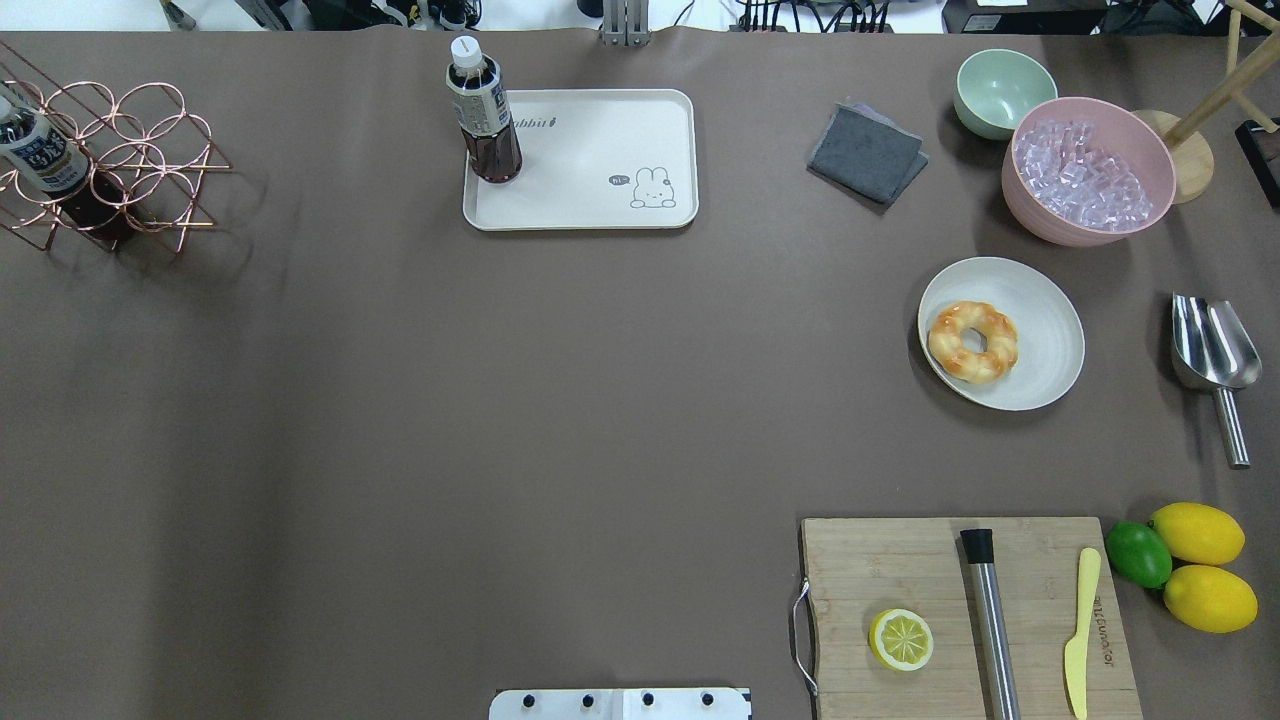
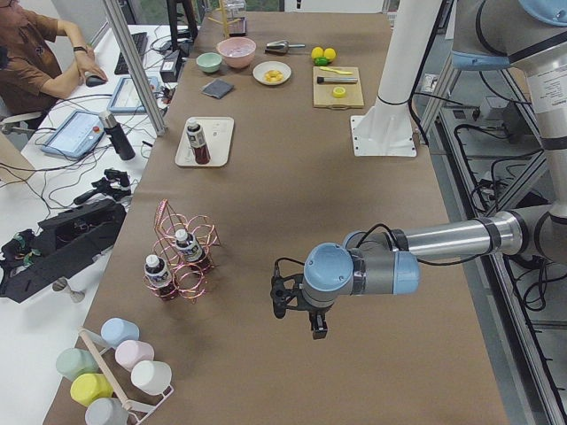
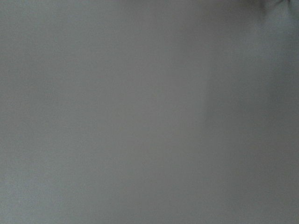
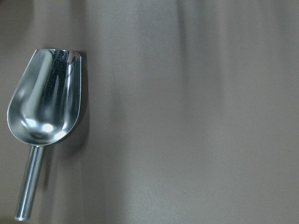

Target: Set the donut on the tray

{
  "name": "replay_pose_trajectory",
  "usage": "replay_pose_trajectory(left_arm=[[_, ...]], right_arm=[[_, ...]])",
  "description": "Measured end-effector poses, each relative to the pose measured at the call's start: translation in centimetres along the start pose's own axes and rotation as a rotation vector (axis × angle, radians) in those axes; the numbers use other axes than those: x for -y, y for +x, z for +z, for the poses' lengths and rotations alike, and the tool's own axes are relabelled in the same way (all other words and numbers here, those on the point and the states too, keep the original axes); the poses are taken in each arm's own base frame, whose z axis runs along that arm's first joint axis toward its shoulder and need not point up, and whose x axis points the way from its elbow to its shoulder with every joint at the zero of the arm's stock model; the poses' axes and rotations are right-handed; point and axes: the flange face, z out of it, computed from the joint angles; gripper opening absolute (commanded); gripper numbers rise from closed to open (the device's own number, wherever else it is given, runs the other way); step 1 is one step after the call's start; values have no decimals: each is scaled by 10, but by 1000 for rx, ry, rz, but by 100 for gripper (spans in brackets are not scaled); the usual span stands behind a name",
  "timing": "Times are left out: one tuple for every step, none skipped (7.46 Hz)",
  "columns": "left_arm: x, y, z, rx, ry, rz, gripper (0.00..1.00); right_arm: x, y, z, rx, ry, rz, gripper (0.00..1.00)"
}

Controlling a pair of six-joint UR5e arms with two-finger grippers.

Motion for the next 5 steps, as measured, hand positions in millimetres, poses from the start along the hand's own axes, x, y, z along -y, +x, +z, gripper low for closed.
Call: replay_pose_trajectory(left_arm=[[0, 1, 0, 0, -1, 2, 98], [0, 1, 1, 0, -2, 3, 98], [-1, 1, 1, 0, -4, 4, 98], [-1, 1, 2, 0, -5, 4, 98], [-1, 1, 2, 1, -6, 5, 98]], right_arm=[[0, 0, 0, 0, -1, 0, 100], [3, -4, 0, 7, 0, -2, 100], [9, -13, 1, 23, -4, 10, 100], [18, -28, 3, 33, -10, 31, 100], [28, -45, 5, 40, -16, 45, 100]])
